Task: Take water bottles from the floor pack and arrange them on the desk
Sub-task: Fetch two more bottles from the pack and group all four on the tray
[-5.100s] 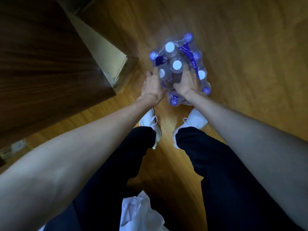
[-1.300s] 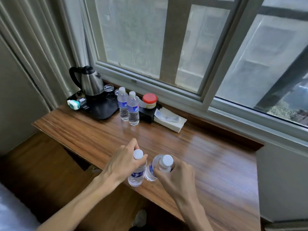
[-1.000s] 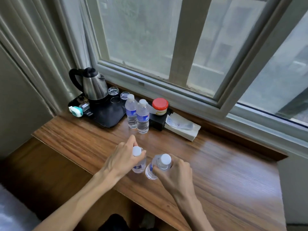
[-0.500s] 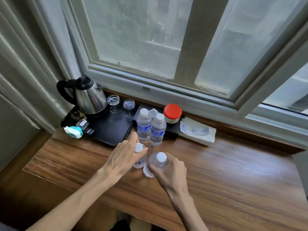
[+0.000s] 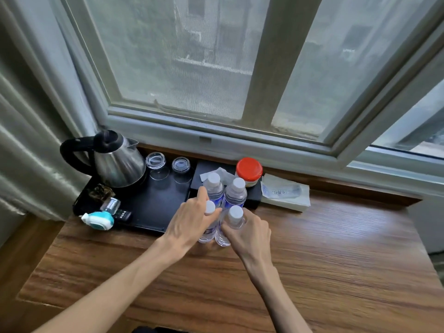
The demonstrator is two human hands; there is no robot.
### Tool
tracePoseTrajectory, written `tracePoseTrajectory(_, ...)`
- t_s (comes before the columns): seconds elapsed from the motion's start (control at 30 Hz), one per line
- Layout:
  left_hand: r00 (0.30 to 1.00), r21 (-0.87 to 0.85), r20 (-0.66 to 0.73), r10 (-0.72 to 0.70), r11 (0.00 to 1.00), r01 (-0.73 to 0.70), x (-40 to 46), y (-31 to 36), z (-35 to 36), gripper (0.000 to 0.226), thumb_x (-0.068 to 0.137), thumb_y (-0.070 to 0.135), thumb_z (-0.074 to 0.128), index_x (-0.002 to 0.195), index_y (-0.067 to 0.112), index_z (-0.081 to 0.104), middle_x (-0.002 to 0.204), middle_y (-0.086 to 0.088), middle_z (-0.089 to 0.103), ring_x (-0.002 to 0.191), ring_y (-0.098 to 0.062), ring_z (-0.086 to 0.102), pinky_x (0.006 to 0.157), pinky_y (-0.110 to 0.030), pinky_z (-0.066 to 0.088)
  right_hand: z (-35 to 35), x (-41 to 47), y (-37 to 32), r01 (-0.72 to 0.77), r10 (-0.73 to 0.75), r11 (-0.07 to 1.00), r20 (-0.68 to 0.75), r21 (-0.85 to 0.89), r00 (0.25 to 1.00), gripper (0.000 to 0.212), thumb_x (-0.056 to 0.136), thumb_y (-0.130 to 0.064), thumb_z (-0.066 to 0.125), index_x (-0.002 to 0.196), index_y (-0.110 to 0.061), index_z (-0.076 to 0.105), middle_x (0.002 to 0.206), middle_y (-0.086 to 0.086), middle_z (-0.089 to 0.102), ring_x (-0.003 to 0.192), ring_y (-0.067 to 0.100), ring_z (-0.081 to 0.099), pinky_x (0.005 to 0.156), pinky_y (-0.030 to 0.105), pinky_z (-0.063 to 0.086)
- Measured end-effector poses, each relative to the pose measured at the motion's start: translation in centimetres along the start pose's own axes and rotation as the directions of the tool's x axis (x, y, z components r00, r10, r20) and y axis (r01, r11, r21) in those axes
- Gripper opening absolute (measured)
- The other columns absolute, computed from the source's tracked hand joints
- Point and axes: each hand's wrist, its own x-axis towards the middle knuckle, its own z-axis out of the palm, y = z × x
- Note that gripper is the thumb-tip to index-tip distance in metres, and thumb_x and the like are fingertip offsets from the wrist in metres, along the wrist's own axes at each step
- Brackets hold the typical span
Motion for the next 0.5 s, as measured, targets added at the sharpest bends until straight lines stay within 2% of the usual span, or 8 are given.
tracePoseTrajectory(0.23, 1.0, -0.017, -0.02, 0.017, 1.0, -0.017, 0.9, -0.4, 0.1, 0.039, 0.09, 0.042, 0.064, 0.091, 0.021, 0.031, 0.086, -0.009, 0.072, 0.081, -0.038, 0.067, 0.057, -0.036, 0.036, 0.7, 0.8, -0.2, 0.004, -0.007, 0.999, -0.052, -0.049, 0.999, 0.036, 0.068, -0.059, 0.059, 0.08, -0.025, 0.063, 0.078, -0.004, 0.075, 0.084, 0.026, 0.068, 0.063, 0.03, 0.041)
tracePoseTrajectory(0.37, 0.999, -0.011, -0.031, 0.045, 0.999, -0.045, 1.2, -0.6, 0.1, 0.038, 0.09, 0.041, 0.064, 0.091, 0.02, 0.032, 0.083, -0.009, 0.072, 0.078, -0.038, 0.068, 0.055, -0.036, 0.039, 0.9, 1.0, -0.2, 0.016, -0.02, 0.998, -0.07, -0.054, 0.997, 0.034, 0.067, -0.058, 0.06, 0.081, -0.028, 0.065, 0.075, -0.007, 0.075, 0.08, 0.023, 0.068, 0.058, 0.028, 0.039)
tracePoseTrajectory(0.5, 0.996, -0.008, -0.043, 0.082, 0.997, -0.082, 1.3, -0.8, 0.3, 0.039, 0.091, 0.039, 0.064, 0.091, 0.023, 0.029, 0.082, -0.007, 0.072, 0.075, -0.034, 0.069, 0.054, -0.032, 0.038, 0.8, 1.0, -0.1, 0.005, -0.008, 0.999, -0.071, -0.042, 0.997, 0.031, 0.066, -0.057, 0.06, 0.08, -0.029, 0.063, 0.066, -0.009, 0.069, 0.075, 0.018, 0.065, 0.054, 0.009, 0.028)
